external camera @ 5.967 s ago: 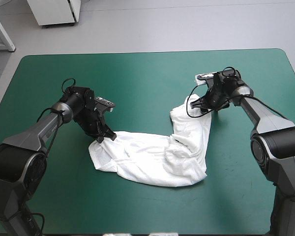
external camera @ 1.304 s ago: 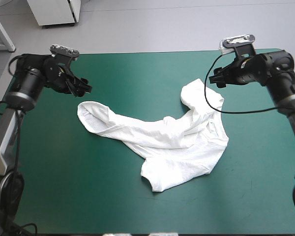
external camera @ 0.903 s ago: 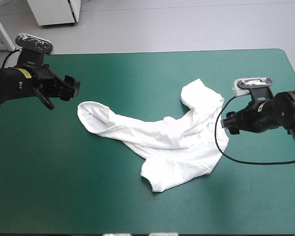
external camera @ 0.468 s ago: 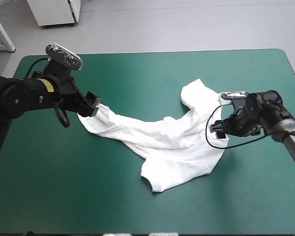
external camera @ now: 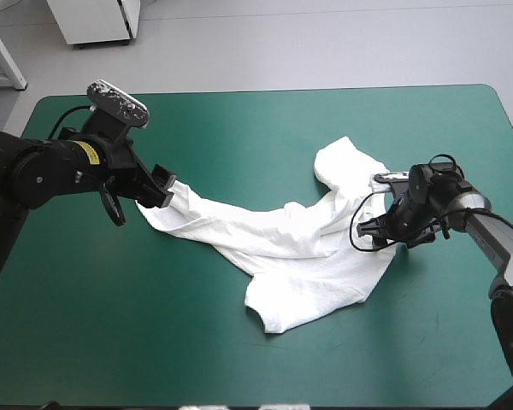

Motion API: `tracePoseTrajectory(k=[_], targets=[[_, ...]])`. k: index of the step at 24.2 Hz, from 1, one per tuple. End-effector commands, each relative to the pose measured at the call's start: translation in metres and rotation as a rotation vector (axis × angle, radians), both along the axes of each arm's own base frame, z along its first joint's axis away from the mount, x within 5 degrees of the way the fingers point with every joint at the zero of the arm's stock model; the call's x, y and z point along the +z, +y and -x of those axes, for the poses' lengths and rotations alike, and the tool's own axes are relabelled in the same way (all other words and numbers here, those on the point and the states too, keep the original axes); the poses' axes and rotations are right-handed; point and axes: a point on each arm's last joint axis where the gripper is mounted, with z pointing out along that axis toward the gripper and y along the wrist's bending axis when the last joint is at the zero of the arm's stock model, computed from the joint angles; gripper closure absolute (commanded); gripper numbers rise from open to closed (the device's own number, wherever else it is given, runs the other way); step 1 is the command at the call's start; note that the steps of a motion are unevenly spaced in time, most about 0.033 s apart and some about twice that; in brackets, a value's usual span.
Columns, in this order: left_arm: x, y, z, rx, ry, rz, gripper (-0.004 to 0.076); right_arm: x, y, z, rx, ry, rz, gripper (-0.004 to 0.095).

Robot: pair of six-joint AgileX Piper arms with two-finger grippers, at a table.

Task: Fold the cloth

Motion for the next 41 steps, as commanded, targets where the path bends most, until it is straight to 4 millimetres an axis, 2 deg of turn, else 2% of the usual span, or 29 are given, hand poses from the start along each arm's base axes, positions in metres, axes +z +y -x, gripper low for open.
tracePoseTrajectory(k=[1,3,5,6,8,9,12,14,16,17,18,21,27,30,35,39,41], targets=[[0.015,0.002,0.007,0.001,-0.082,0.036,0.0125,0.007,0.002,-0.005,-0.010,-0.035,-0.035,0.0341],[0.015,0.004,0.006,0.013,-0.091,0.012,0.0125,0.002,0.003,-0.006,-0.017,-0.017,-0.047,0.0391],[0.014,0.006,0.006,0.021,-0.096,-0.002,0.0125,-0.002,0.006,-0.007,-0.006,-0.003,-0.064,0.0495],[0.012,0.007,0.003,0.032,-0.096,-0.024,0.0125,-0.004,0.006,-0.008,0.015,0.000,-0.068,0.0568],[0.005,0.010,-0.009,0.095,-0.085,-0.087,0.0125,-0.008,0.009,-0.009,0.054,0.007,-0.086,0.0805],[-0.005,0.010,-0.022,0.118,-0.058,-0.125,0.0125,-0.009,0.010,-0.010,0.078,0.003,-0.091,0.0924],[-0.036,0.018,-0.054,0.181,0.029,-0.162,0.0125,-0.008,0.009,-0.010,0.083,0.004,-0.081,0.0921],[-0.065,0.035,-0.082,0.251,0.097,-0.168,0.0125,-0.009,0.009,-0.008,0.104,0.015,-0.074,0.0921],[-0.084,0.055,-0.111,0.324,0.108,-0.136,0.0125,-0.009,0.009,-0.007,0.113,0.030,-0.073,0.0921],[-0.092,0.061,-0.119,0.341,0.127,-0.124,0.0125,-0.009,0.009,-0.007,0.115,0.032,-0.072,0.0921],[-0.112,0.068,-0.134,0.365,0.181,-0.106,0.0125,-0.009,0.009,-0.007,0.123,0.033,-0.075,0.0921],[-0.146,0.069,-0.156,0.360,0.272,-0.109,0.0125,-0.009,0.009,-0.005,0.124,0.045,-0.080,0.0921],[-0.189,0.064,-0.181,0.346,0.333,-0.101,0.0125,-0.008,0.010,-0.004,0.130,0.061,-0.083,0.0921],[-0.210,0.070,-0.191,0.360,0.373,-0.099,0.0125,-0.007,0.010,-0.003,0.130,0.058,-0.083,0.0921],[-0.222,0.071,-0.196,0.350,0.406,-0.026,0.0132,0.002,0.009,-0.002,0.133,0.030,-0.086,0.0921],[-0.228,0.073,-0.198,0.339,0.434,0.037,0.0225,0.008,0.010,-0.003,0.135,0.015,-0.087,0.0921],[-0.230,0.073,-0.199,0.342,0.442,0.057,0.0312,0.010,0.009,-0.002,0.136,0.008,-0.088,0.0921]])
